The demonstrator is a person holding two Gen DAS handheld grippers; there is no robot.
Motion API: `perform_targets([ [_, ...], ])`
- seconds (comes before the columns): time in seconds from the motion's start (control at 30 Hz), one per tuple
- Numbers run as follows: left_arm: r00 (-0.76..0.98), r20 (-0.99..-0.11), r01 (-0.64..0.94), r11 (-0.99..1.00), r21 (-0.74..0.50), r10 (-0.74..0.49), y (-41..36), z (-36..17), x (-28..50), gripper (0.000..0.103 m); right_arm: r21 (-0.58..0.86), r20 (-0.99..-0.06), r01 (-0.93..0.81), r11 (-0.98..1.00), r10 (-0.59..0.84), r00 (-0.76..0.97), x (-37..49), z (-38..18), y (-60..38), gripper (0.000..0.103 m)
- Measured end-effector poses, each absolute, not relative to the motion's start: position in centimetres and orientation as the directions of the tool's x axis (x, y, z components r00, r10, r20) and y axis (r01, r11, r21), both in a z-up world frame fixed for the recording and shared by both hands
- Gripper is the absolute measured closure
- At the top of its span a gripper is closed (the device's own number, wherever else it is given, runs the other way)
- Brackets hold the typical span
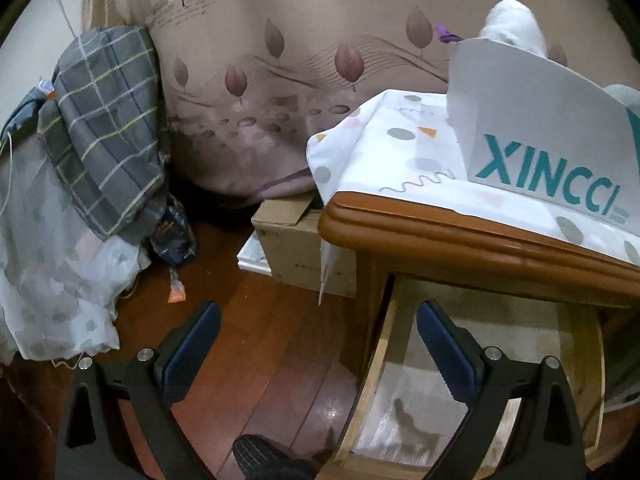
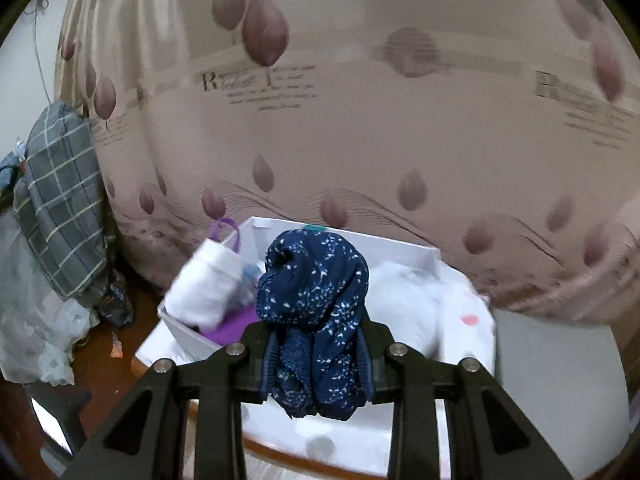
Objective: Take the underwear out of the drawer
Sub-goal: 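Carry the dark blue garment into the white box and open the right gripper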
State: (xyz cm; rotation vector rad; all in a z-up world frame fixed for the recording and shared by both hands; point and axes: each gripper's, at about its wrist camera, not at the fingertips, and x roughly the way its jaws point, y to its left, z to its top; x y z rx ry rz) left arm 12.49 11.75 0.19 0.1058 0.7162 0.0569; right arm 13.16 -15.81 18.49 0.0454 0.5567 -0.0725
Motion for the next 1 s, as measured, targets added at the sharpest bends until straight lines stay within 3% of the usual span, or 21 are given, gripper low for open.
perform_targets([
  [0.37, 0.737, -0.669, -0.058, 0.996, 0.074, 0.093, 13.2, 0.3, 13.1, 0.005, -0.035, -0.717, 0.118, 0.992, -0.107, 0.689, 23.5, 12.8, -15.9, 0.068],
  [0.47, 0.736, -0.670, -0.051, 0.995, 0.081, 0.093, 13.2, 0.3, 13.1, 0.005, -0.044, -0.747, 0.145, 0.988, -0.129, 0.652, 24.4, 11.3, -16.2, 0.062],
  [0.53, 0.737, -0.670, -0.043, 0.996, 0.081, 0.087, 13.1, 0.3, 13.1, 0.005, -0.063, -0.750, 0.156, 0.986, -0.150, 0.644, 24.7, 10.8, -16.3, 0.057],
  [0.73, 0.736, -0.673, -0.031, 0.996, 0.086, 0.081, 12.6, 0.1, 13.3, 0.005, -0.088, -0.712, 0.123, 0.989, -0.148, 0.687, 23.8, 11.0, -15.3, 0.023],
  [1.0, 0.734, -0.675, -0.003, 0.994, 0.111, 0.078, 11.6, -0.4, 12.9, 0.005, -0.058, -0.617, 0.121, 0.991, -0.130, 0.776, 17.7, 15.5, -14.3, 0.021],
])
